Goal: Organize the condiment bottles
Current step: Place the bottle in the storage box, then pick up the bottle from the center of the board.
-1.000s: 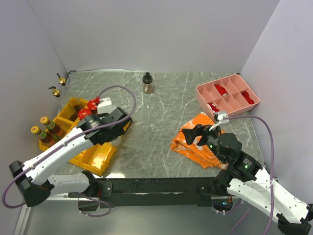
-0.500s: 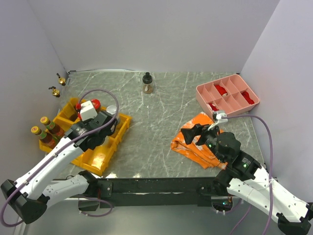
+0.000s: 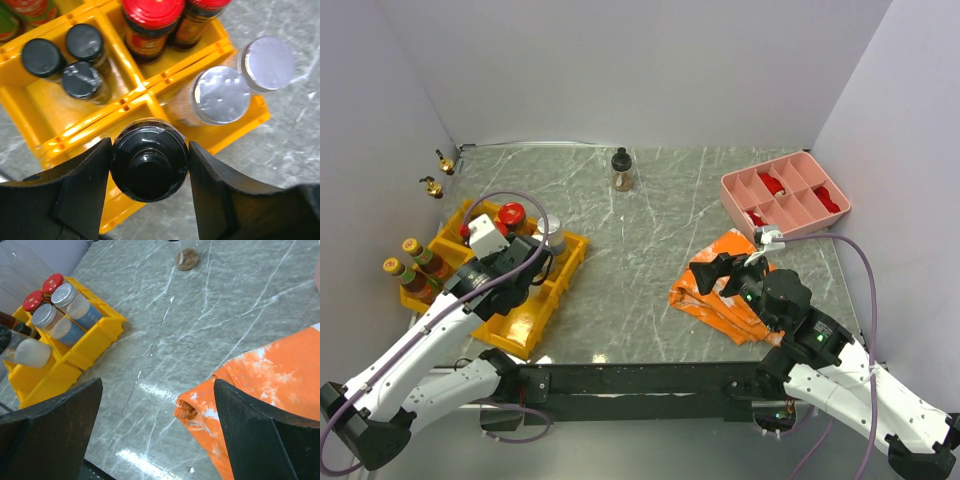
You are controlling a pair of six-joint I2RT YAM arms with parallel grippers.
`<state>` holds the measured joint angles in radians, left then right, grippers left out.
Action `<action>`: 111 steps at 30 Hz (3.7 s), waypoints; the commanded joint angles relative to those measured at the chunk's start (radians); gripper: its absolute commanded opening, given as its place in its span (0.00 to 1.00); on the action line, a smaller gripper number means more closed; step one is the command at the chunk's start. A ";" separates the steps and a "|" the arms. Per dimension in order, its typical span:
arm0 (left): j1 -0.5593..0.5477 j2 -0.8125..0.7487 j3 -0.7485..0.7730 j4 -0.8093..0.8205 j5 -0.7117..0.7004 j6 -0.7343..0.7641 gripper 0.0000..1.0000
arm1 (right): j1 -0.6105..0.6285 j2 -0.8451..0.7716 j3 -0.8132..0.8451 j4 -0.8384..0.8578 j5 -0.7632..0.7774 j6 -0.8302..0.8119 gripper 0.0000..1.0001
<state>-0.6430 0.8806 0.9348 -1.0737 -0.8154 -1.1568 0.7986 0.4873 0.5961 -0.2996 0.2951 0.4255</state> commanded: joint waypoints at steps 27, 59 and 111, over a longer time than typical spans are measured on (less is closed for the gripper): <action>0.014 0.049 -0.192 0.310 -0.022 0.023 0.12 | -0.001 -0.003 0.010 0.022 -0.001 -0.016 1.00; 0.022 0.338 0.330 0.610 0.303 0.635 0.96 | -0.002 -0.012 0.002 0.017 -0.045 -0.011 1.00; 0.178 1.341 1.015 1.048 0.622 0.924 0.35 | -0.001 0.065 0.014 0.100 -0.025 -0.031 1.00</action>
<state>-0.4618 2.3589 2.0022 -0.0738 -0.1921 -0.2264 0.7986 0.5709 0.5961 -0.2287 0.2466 0.3958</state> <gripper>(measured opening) 0.611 0.999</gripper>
